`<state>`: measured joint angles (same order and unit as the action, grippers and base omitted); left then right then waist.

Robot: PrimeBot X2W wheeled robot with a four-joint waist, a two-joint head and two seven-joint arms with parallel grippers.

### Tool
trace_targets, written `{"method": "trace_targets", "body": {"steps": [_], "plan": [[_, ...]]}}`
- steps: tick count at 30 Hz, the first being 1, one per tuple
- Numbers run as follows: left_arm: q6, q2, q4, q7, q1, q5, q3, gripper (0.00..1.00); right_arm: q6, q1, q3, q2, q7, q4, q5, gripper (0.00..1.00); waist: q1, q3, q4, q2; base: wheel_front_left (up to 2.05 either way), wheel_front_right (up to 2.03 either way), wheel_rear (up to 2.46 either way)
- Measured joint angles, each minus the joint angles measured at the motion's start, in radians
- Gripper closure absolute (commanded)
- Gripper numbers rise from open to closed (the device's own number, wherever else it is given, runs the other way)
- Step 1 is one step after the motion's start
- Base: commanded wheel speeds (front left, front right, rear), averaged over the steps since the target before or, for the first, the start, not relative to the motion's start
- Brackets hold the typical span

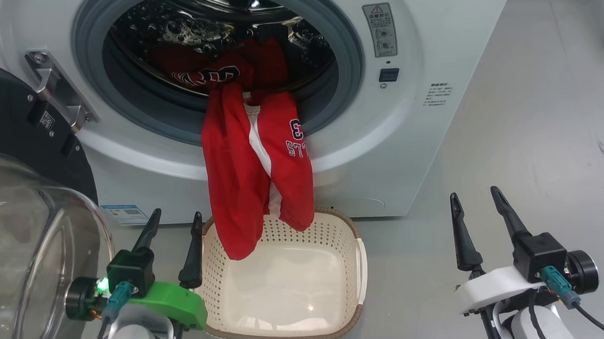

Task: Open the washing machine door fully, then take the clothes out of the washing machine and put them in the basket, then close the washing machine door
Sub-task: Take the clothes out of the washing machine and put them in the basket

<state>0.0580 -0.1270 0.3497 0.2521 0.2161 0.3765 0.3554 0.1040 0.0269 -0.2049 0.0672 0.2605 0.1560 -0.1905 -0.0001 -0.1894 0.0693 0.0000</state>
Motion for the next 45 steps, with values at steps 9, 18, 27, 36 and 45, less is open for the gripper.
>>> {"method": "trace_targets", "body": {"steps": [9, 18, 27, 36, 45], "plan": [[0.017, -0.012, -0.088, -0.001, -0.069, 0.000, -0.001, 0.00, 0.001, -0.026, 0.011, -0.002, 0.000, -0.014, -0.001, 0.00, 0.0000, 0.015, -0.008, 0.0000, 0.00, 0.00, 0.00], [0.034, -0.029, -0.157, -0.023, -0.115, -0.002, -0.012, 0.00, 0.001, -0.040, 0.016, -0.003, 0.000, -0.021, -0.001, 0.00, 0.0000, 0.016, -0.012, 0.0000, 0.00, 0.00, 0.00], [0.038, -0.035, -0.214, -0.052, -0.142, -0.010, -0.017, 0.00, 0.002, -0.041, 0.016, -0.004, 0.000, -0.032, -0.001, 0.00, 0.0000, 0.006, -0.014, 0.0000, 0.00, 0.00, 0.00], [0.043, -0.043, -0.246, -0.090, -0.158, -0.010, -0.019, 0.00, 0.004, -0.041, 0.010, -0.005, 0.000, -0.045, -0.001, 0.00, 0.0000, -0.013, -0.019, 0.0000, 0.00, 0.00, 0.00], [0.030, -0.036, -0.221, -0.160, -0.121, 0.004, 0.004, 0.00, 0.004, -0.034, 0.002, -0.006, 0.000, -0.070, 0.002, 0.00, 0.0000, -0.067, -0.035, 0.0000, 0.00, 0.00, 0.00]]}}
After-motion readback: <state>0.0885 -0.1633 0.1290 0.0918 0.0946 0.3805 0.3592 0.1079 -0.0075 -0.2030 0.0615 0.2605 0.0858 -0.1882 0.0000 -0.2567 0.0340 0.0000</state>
